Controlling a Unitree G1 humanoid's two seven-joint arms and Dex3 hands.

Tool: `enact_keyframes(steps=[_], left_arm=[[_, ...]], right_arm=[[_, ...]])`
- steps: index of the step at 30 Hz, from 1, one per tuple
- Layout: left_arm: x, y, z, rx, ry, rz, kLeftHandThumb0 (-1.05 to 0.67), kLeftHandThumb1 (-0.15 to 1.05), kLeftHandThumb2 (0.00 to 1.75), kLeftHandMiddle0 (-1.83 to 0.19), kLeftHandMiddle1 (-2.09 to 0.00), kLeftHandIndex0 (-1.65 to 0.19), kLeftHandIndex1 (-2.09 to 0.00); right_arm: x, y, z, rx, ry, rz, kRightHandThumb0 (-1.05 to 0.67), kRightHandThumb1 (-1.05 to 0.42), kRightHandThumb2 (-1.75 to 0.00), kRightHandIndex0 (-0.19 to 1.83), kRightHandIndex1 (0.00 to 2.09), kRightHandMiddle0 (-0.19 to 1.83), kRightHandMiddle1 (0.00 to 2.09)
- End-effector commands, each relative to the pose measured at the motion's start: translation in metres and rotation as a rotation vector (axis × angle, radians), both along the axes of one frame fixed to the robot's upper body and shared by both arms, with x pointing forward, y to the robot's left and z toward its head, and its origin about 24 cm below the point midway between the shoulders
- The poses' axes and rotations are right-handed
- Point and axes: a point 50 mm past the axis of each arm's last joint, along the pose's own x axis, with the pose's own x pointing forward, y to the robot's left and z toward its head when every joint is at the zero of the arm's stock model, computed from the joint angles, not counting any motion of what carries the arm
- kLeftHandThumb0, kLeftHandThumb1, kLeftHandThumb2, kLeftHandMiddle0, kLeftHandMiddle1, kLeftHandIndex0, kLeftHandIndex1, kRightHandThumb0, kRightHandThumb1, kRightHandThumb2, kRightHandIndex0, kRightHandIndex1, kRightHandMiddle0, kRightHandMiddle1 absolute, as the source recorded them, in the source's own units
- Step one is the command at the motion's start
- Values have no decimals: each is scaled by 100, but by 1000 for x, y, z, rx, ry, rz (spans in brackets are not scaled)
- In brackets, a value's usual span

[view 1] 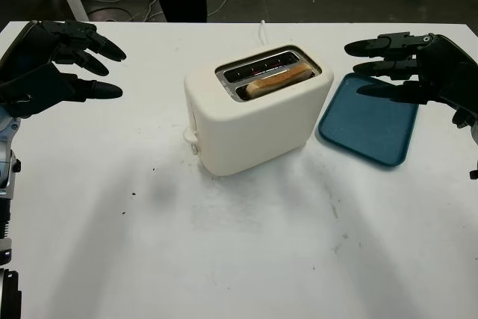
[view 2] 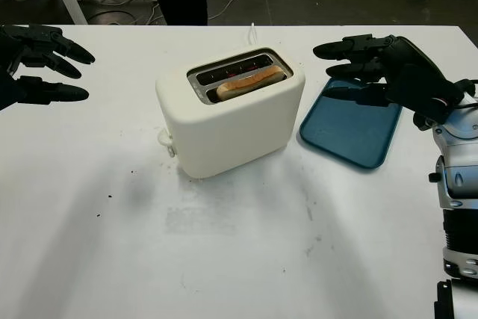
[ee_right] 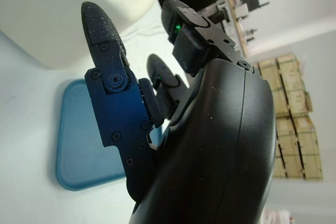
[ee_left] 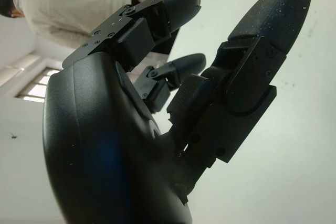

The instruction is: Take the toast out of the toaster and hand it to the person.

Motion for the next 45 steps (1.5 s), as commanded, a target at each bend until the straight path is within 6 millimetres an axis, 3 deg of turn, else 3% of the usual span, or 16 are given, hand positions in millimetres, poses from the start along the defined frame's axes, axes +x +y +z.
enact_keyframes(steps=[1,45], left_arm=[[-1,2,-4,-19,7,-2,-105,62,0,-78,-82,-83,-65],[-1,1,0,-9,-13,-3,-105,64,1,-80,-85,-82,-70]], right_arm=[[-1,1,-1,5,-2,-4,-63,-81,0,68,3,67,1],[1,4,-1,-16,-37,22,-61,-82,0,73,5,71,1]])
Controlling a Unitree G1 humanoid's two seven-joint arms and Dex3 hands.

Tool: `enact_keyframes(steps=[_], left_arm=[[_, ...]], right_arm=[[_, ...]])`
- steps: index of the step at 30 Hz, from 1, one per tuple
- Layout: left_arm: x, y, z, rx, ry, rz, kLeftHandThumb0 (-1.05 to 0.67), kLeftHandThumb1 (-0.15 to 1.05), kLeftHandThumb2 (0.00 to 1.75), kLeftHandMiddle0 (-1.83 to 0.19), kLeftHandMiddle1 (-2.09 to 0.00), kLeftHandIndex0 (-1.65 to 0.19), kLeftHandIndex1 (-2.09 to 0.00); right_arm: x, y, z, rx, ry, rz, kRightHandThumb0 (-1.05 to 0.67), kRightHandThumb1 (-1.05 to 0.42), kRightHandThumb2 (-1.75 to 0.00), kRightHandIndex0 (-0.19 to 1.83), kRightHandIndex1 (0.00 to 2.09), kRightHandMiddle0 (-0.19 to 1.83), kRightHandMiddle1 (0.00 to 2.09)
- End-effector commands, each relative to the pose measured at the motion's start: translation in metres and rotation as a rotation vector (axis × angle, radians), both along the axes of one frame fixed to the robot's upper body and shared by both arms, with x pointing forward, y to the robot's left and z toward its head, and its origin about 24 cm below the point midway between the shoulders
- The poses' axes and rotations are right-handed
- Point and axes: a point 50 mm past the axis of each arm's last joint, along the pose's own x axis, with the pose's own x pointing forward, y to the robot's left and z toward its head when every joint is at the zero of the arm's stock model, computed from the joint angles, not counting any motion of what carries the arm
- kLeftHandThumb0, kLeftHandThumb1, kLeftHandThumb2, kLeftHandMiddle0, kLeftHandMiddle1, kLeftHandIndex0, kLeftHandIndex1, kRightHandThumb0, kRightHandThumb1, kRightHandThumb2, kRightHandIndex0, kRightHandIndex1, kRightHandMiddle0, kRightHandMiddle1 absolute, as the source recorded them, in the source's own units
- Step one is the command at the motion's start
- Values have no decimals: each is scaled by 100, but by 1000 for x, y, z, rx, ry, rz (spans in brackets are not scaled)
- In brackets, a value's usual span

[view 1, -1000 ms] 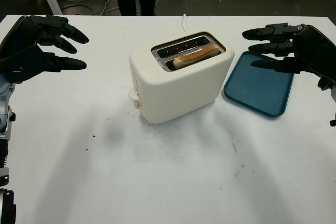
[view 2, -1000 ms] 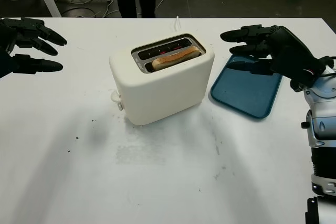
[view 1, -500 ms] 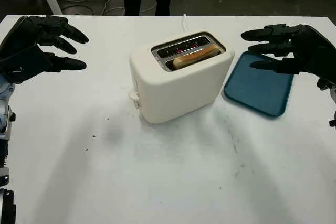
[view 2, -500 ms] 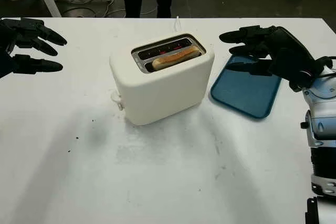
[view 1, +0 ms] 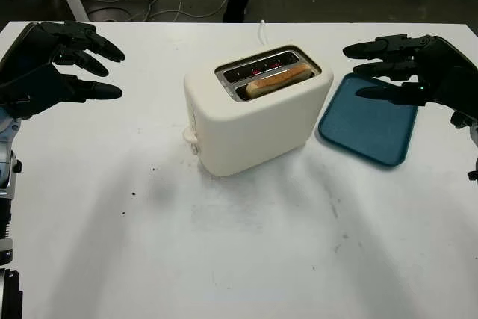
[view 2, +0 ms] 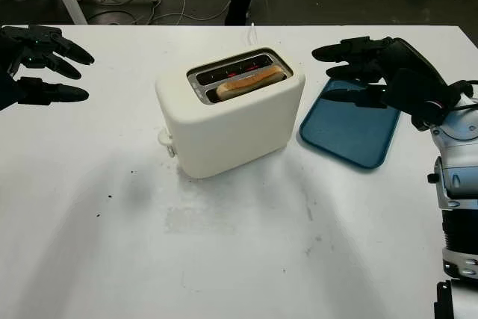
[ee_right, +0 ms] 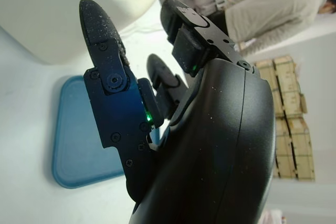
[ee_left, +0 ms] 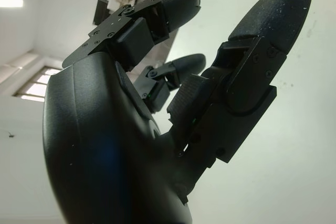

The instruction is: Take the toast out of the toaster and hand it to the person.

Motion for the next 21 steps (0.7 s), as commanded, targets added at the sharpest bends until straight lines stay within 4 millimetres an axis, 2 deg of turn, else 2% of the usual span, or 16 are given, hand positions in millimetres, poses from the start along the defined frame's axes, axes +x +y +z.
enact_keyframes(steps=[1,21], left_arm=[[-1,0,2,3,-18,-6,-105,64,1,-80,-85,-82,-70],[-1,0,0,2,-15,-6,-105,63,0,-80,-83,-82,-68]], right_arm=[[1,2,0,17,-26,21,-61,-82,0,74,6,71,1],[0,3,0,4,-16,10,-63,-83,0,69,4,69,0]])
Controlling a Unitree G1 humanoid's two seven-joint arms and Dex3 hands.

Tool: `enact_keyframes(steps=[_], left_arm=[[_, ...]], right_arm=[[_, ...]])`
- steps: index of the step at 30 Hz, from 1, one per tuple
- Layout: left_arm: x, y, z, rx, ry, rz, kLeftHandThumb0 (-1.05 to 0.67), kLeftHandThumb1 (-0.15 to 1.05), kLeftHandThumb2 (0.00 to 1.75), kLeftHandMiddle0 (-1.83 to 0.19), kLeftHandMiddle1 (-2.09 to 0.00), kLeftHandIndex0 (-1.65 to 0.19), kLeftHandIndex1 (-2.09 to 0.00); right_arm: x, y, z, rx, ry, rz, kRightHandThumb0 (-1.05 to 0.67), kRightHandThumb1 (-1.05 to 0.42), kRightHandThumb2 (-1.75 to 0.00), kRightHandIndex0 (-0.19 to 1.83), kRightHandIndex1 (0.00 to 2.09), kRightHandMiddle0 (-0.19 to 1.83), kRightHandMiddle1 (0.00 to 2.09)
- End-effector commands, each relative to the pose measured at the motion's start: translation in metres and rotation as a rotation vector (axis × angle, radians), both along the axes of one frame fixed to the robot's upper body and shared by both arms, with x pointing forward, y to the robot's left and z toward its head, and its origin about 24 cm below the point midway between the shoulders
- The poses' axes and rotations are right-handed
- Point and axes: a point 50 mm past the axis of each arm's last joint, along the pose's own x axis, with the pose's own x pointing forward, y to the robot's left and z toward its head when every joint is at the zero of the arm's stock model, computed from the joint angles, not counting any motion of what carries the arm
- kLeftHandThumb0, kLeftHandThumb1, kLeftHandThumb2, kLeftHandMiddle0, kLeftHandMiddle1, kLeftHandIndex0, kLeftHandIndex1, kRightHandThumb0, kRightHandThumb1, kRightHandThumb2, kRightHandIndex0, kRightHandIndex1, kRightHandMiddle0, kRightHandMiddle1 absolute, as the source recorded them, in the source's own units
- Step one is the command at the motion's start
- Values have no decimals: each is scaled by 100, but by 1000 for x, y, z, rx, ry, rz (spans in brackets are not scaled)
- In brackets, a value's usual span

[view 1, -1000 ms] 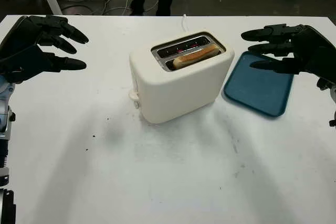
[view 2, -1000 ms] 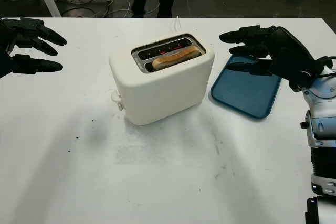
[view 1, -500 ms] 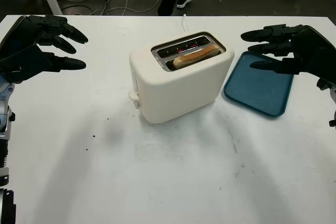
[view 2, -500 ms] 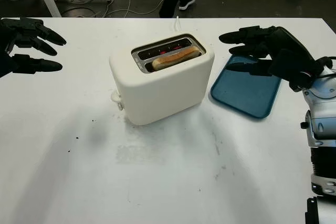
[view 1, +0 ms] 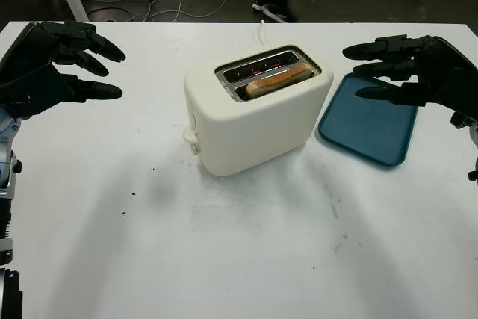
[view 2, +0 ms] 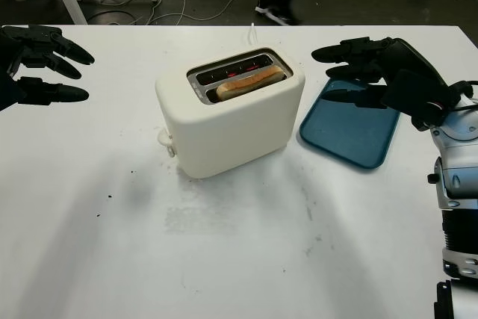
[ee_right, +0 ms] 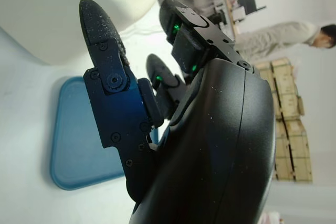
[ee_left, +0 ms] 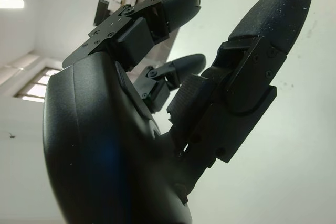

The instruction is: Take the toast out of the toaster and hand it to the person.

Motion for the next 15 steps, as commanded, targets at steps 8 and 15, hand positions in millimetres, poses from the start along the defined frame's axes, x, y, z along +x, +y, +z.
enact_keyframes(steps=[8,15], left_arm=[[-1,0,0,-23,-9,-12,-105,63,0,-80,-84,-82,-69],[-1,0,1,-12,-4,-8,-105,63,1,-78,-85,-81,-69]], right_arm=[[1,2,-1,20,-10,12,-62,-82,0,73,6,71,1],[1,1,-1,3,-14,8,-64,-83,0,73,7,71,1]])
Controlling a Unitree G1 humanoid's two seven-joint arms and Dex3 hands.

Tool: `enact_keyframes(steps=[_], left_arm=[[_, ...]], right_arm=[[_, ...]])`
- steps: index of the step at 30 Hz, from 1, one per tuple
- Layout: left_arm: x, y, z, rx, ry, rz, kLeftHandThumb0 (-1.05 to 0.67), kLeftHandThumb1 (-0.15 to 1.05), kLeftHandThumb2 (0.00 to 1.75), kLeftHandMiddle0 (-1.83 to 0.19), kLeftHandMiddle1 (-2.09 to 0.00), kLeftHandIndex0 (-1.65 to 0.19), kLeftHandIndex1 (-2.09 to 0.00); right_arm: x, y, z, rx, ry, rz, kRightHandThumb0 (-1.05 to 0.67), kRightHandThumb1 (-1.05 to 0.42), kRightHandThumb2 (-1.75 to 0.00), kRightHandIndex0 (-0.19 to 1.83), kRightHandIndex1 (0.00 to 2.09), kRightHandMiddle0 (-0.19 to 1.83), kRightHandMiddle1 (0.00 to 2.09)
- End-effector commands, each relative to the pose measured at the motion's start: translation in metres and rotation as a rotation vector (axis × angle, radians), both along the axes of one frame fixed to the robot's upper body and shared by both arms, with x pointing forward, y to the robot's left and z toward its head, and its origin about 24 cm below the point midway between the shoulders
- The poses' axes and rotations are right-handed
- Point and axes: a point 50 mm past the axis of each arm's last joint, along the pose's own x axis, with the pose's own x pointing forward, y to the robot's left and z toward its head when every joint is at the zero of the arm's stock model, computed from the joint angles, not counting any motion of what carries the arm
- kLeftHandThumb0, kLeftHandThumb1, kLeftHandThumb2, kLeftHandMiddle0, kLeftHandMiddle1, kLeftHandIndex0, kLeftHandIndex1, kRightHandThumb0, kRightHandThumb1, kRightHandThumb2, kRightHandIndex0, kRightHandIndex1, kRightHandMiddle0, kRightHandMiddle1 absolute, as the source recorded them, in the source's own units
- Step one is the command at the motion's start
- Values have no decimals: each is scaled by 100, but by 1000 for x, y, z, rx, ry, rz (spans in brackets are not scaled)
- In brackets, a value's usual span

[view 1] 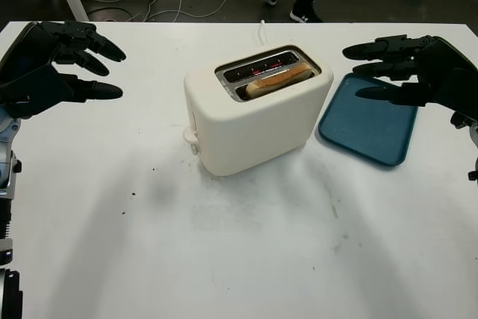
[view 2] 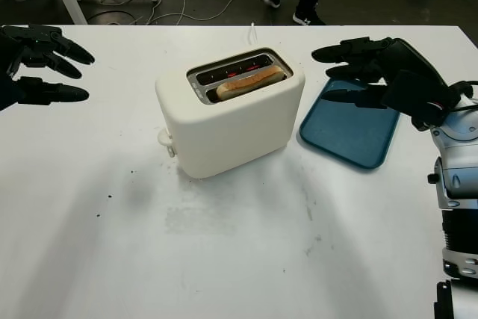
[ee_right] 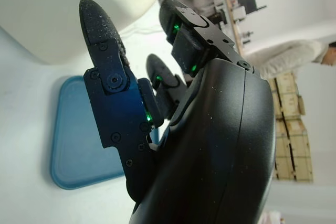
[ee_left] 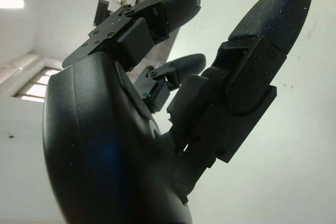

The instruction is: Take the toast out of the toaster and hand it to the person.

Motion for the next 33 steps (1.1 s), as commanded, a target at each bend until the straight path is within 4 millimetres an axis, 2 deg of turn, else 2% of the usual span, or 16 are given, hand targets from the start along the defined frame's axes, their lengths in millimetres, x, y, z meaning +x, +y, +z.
enact_keyframes(steps=[1,33], left_arm=[[-1,0,0,-5,-6,-6,-105,63,1,-78,-85,-81,-69],[-1,1,-2,-13,-3,-5,-105,63,0,-79,-82,-82,-67]], right_arm=[[1,2,0,7,-13,9,-64,-83,0,73,7,72,1],[-1,4,0,-6,3,-6,-65,-84,0,71,6,70,0]])
